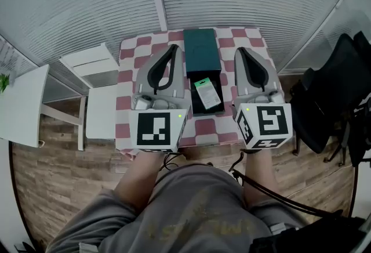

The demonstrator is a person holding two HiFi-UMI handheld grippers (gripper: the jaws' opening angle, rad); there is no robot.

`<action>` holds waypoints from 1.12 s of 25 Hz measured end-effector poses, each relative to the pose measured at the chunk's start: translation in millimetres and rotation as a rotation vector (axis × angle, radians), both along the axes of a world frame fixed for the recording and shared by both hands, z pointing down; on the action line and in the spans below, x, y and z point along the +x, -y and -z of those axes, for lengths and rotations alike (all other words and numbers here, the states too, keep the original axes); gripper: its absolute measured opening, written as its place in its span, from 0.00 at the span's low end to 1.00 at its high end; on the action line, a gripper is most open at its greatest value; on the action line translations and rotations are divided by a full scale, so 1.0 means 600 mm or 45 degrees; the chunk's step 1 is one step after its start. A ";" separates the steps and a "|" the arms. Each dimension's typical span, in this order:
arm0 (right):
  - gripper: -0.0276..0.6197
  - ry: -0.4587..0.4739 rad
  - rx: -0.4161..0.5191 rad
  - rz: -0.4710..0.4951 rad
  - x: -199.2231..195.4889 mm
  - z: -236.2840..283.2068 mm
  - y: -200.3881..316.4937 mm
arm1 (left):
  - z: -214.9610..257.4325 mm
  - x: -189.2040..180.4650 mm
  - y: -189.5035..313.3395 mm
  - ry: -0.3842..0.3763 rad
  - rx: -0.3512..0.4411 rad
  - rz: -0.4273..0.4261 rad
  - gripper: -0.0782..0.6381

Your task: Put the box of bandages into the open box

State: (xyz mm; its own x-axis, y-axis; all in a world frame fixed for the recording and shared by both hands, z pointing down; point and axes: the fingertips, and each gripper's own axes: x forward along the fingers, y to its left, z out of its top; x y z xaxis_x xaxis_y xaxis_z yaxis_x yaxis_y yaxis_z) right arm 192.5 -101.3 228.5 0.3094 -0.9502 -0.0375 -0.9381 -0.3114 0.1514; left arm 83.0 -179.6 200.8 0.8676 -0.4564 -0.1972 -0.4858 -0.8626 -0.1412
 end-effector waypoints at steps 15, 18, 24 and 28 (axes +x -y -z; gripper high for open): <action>0.08 -0.007 -0.005 0.033 -0.004 -0.008 0.016 | -0.012 0.009 0.015 0.017 -0.027 0.011 0.11; 0.08 -0.006 -0.010 0.032 0.000 -0.010 0.016 | -0.015 0.014 0.016 0.028 -0.027 0.011 0.11; 0.08 -0.008 -0.020 0.033 0.005 -0.014 0.019 | -0.018 0.022 0.018 0.040 -0.032 0.007 0.11; 0.08 -0.010 -0.022 0.038 0.008 -0.016 0.024 | -0.017 0.027 0.020 0.038 -0.024 0.005 0.11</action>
